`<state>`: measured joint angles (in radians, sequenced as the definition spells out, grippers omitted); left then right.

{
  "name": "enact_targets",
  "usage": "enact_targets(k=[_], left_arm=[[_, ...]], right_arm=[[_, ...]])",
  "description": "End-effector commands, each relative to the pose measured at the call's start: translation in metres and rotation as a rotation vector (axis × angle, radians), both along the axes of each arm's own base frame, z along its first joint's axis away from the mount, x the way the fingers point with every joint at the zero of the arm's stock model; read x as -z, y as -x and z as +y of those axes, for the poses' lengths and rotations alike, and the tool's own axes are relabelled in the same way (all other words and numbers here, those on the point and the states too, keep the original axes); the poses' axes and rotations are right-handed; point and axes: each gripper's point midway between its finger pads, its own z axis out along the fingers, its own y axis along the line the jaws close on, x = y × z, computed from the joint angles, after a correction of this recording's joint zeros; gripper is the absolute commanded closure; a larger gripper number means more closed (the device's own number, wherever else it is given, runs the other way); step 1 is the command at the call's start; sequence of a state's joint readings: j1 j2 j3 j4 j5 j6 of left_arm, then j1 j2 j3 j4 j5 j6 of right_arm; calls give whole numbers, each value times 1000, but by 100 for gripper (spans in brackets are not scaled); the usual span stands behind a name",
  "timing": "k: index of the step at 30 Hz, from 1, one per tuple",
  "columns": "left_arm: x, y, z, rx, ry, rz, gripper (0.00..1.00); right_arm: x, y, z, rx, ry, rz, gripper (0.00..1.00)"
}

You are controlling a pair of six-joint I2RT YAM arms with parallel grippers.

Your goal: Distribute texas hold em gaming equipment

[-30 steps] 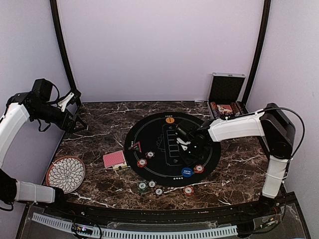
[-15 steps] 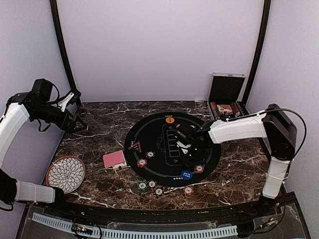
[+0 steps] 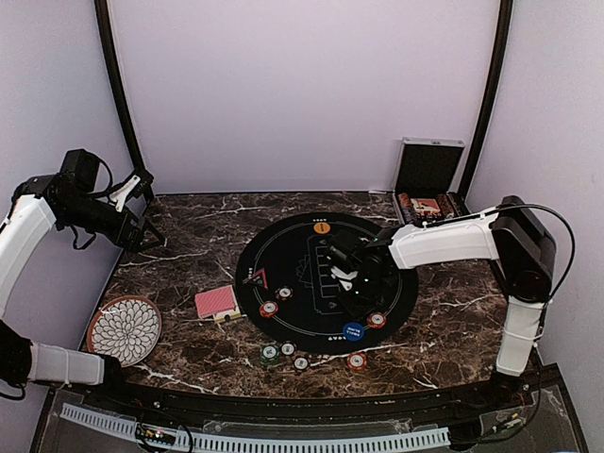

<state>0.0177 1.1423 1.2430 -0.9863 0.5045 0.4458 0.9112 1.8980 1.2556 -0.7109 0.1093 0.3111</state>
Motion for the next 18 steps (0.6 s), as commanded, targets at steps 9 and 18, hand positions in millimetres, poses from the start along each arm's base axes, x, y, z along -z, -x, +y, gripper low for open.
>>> enact_targets(k=[9,18], left_arm=[[-7,5,0,9,-2,-19,1],[-11,5,0,6,-2,-28,1]], right_arm=[[-40,-20,13,3,-38,-90,47],[-96,9,86,-126,-168,-139,42]])
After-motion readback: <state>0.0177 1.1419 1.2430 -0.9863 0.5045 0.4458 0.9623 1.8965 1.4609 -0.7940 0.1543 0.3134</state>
